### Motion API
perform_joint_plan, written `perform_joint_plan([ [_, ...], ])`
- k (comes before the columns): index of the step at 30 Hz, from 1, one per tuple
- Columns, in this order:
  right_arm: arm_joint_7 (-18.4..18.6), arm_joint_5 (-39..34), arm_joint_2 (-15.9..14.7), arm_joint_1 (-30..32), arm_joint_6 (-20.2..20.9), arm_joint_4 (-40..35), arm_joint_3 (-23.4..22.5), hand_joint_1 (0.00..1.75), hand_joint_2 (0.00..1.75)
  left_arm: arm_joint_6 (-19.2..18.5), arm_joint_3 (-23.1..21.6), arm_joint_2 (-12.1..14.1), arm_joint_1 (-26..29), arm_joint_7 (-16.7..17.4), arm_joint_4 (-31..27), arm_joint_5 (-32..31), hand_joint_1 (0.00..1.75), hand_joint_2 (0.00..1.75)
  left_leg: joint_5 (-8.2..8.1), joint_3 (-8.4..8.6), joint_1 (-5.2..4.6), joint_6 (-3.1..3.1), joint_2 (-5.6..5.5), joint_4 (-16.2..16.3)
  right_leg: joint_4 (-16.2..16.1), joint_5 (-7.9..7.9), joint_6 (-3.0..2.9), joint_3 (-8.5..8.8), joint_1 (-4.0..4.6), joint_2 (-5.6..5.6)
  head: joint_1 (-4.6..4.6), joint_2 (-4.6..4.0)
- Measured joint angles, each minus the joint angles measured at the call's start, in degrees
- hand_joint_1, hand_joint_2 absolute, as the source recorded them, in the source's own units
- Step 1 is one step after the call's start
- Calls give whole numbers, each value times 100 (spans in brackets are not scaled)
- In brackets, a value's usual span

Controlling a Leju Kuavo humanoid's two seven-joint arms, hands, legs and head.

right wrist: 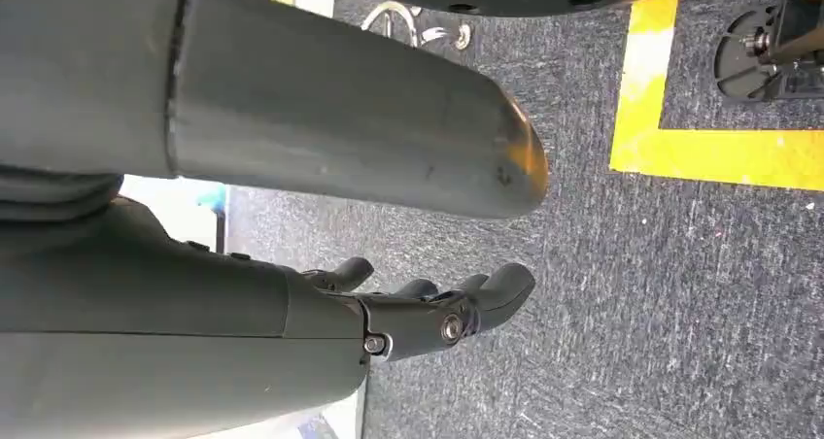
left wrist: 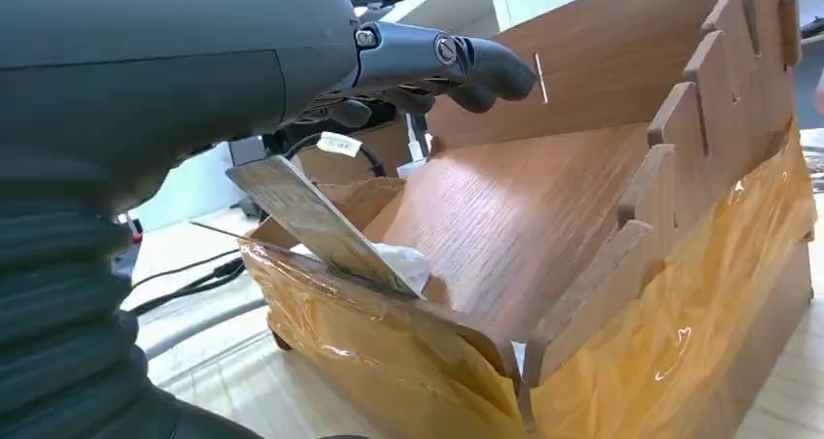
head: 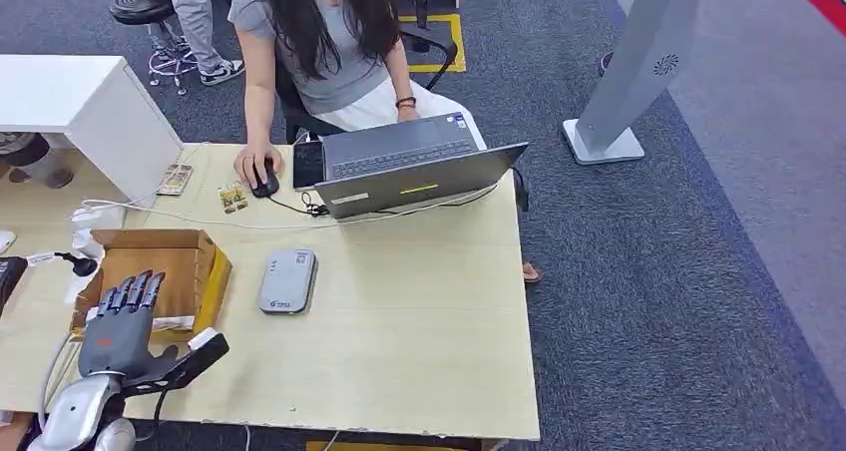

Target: Pass the card to the sensor for recognition and then transmit it.

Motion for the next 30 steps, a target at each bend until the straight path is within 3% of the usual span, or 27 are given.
perform_joint_plan([
  [15,-11,9,-2,0,-2,0,0,0,0,2,0,15,0,4,-30,68,0,175,0,0,0,0,0,0,0,0,0,0,0,0,2,0],
  [30,-85,15,-9,1,0,0,-2,0,0,-155,0,195,-13,2,-273,192,0,175,0,0,1,0,0,0,0,0,0,0,0,0,2,0],
])
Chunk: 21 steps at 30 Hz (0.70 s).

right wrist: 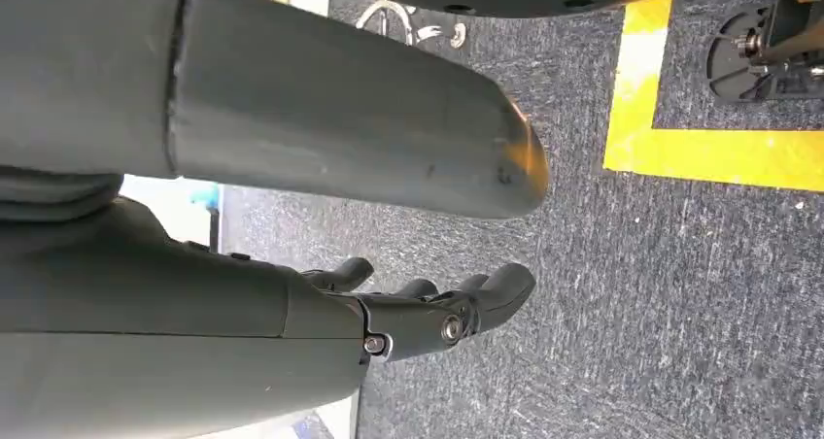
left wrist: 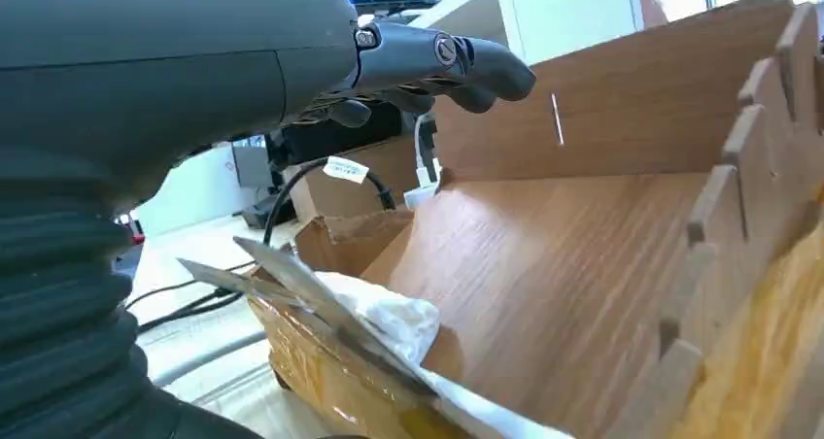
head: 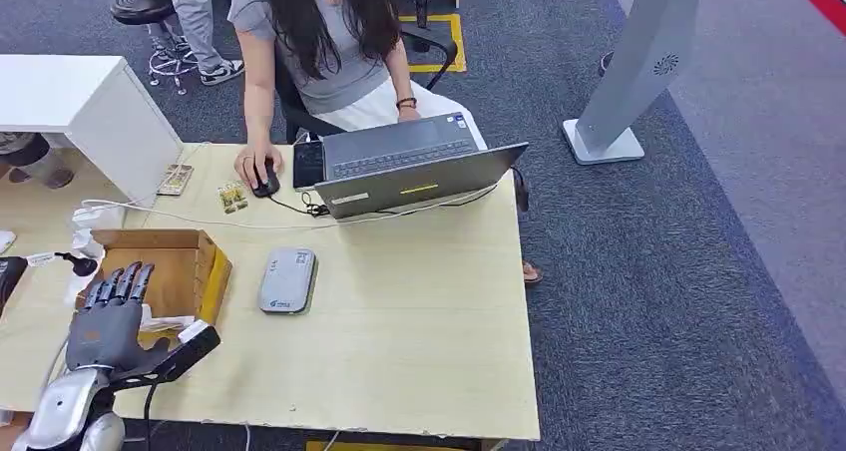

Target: Pass the card to the sensor for recognition and then transmit it.

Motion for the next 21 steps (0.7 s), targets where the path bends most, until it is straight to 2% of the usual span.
perform_joint_plan([
  [7,-11,15,0,1,4,0,0,0,0,-66,0,81,-41,0,-103,29,0,175,0,0,0,0,0,0,0,0,0,0,0,1,0,0],
  [8,-13,15,0,1,4,0,0,0,0,-68,0,94,-40,0,-103,31,175,175,0,0,0,0,0,0,0,0,0,0,0,1,0,0],
  [21,-17,15,0,1,9,0,-7,0,0,-153,0,188,-33,-44,-129,153,175,175,0,-1,0,0,0,0,0,0,0,0,0,0,0,0],
])
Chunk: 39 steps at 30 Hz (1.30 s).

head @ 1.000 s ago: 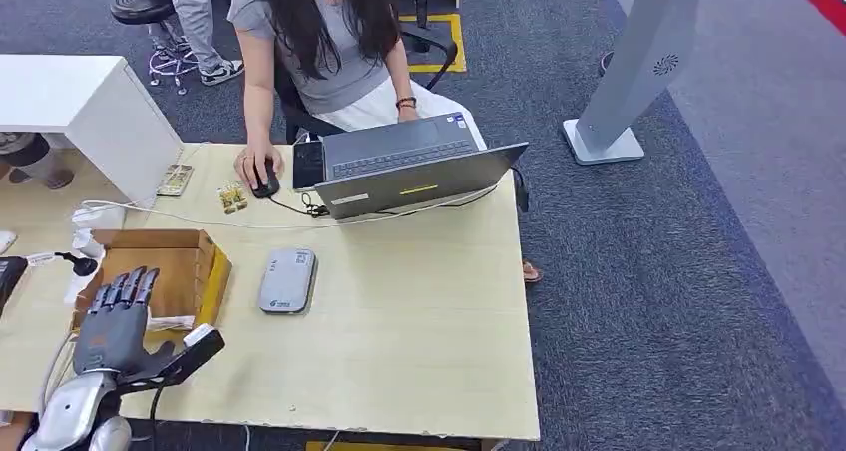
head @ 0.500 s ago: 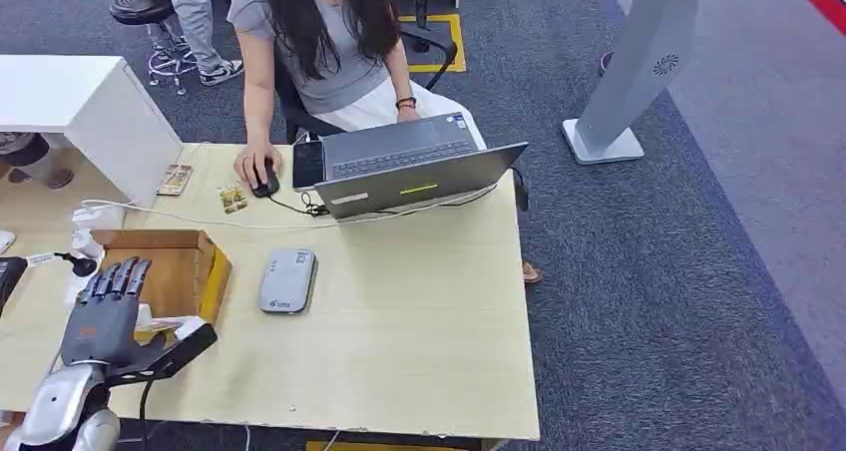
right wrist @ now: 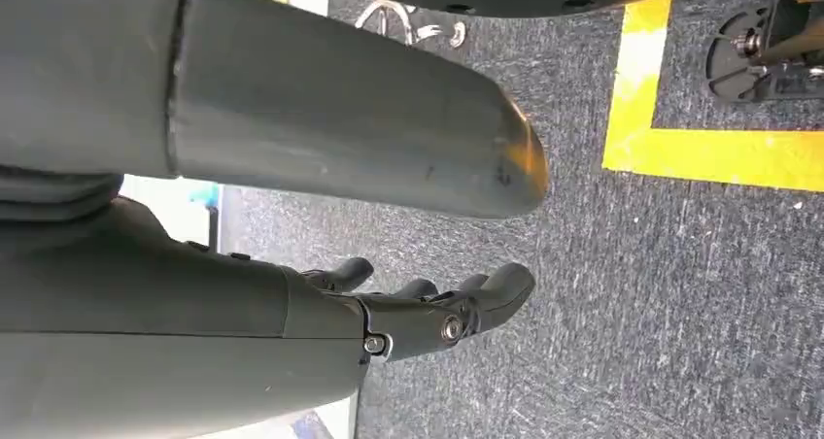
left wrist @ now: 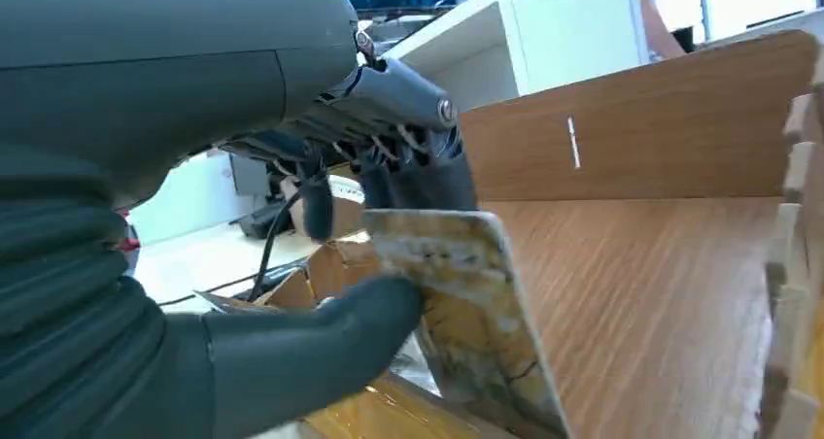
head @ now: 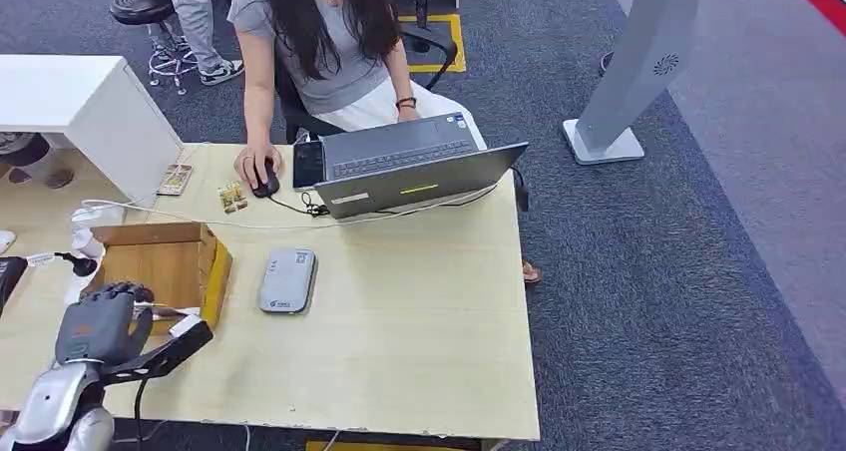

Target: Pass the card to the sensor for recognition and then transmit it.

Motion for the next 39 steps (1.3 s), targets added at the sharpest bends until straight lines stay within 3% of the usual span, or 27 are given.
perform_joint_plan([
  [23,0,66,0,-2,88,0,-7,0,0,-114,0,98,-87,-96,-2,170,175,175,2,1,0,-2,-1,1,0,0,0,-3,0,-1,-2,0],
  [34,-20,210,-4,-26,111,0,-7,0,0,-251,-151,96,-1194,-79,179,85,175,175,12,-3,1,-5,0,5,1,14,-8,-9,0,-1,-2,0],
  [39,-61,315,-13,-69,179,-2,-7,0,0,-490,-512,35,-2291,85,588,61,175,175,25,-10,1,-9,-13,6,1,27,-5,-10,0,-11,-2,0],
])
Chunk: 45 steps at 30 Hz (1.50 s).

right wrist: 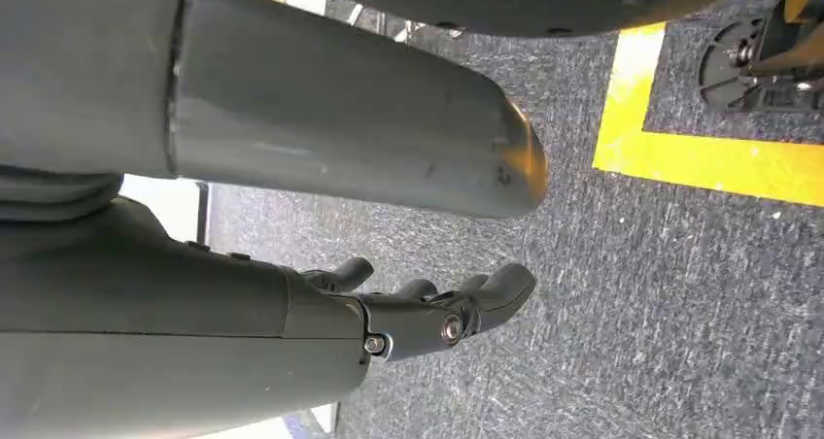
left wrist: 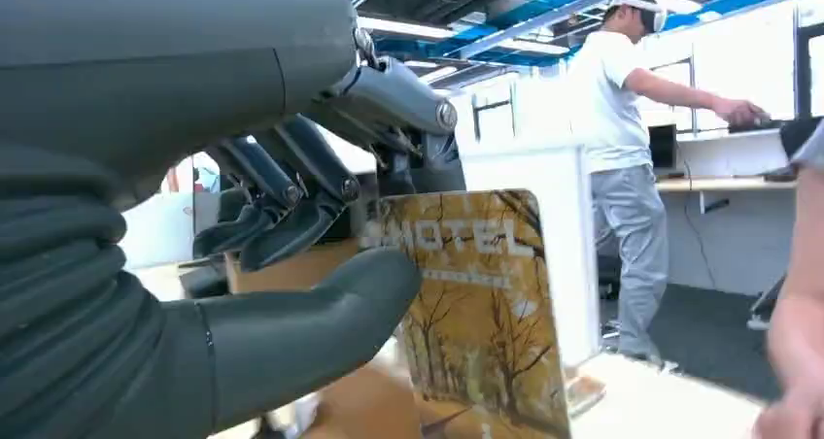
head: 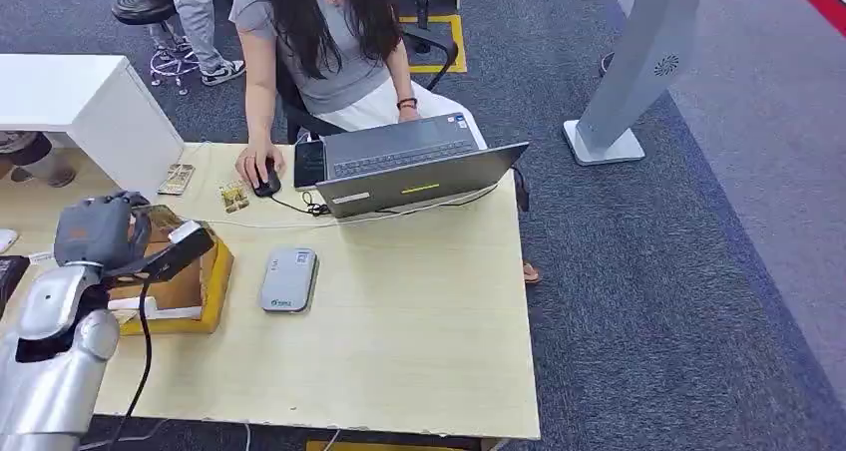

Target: Pass the card to the sensor for recognition and then transmit it.

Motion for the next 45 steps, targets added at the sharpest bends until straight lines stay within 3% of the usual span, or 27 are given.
perform_joint_plan([
  [6,-15,158,-22,-24,42,0,2,0,0,55,-483,-256,-1435,267,910,-225,175,175,17,-9,0,-1,1,5,0,19,1,-13,0,3,0,0],
  [11,-15,352,-48,-53,136,0,15,0,0,146,-867,-678,-3053,627,2448,-695,175,175,29,-20,-1,6,2,7,0,34,9,-20,0,3,-2,0],
  [16,2,420,-66,-58,219,0,15,0,0,68,-1029,-997,-4222,850,3657,-866,175,175,29,-21,-2,6,10,7,0,37,7,-20,0,12,2,0],
  [22,79,457,-66,-58,221,0,15,0,0,192,-1062,-1154,-4636,889,4342,-861,175,175,29,-19,-2,6,12,4,1,36,6,-23,-1,14,0,0],
  [30,87,474,-66,-56,221,0,15,0,0,212,-1062,-1189,-4681,889,4690,-850,175,175,31,-20,-1,4,12,3,5,36,6,-24,0,15,0,0],
  [31,87,474,-66,-57,221,0,15,0,0,212,-1062,-1189,-4690,889,4729,-848,124,175,31,-20,-1,4,12,3,5,36,6,-24,0,15,2,0],
  [32,85,474,-66,-57,221,0,15,0,0,212,-1062,-1189,-4692,889,4747,-850,0,175,31,-21,-2,4,11,3,5,36,6,-24,0,15,0,0],
  [40,76,477,-66,-56,201,0,15,0,0,362,-1062,-1126,-4684,958,4893,-778,0,175,30,-25,-2,4,10,3,5,36,6,-24,0,14,2,0],
  [41,79,477,-66,-56,192,0,15,0,0,475,-1062,-1111,-4662,856,4893,-746,0,175,30,-25,-2,4,10,3,5,36,6,-24,0,14,0,0],
  [45,79,435,-63,-56,138,0,-7,0,0,1548,-1058,-997,-4115,-185,4556,-306,0,175,30,-20,-3,4,10,-1,7,34,7,-20,-1,13,-5,0],
])
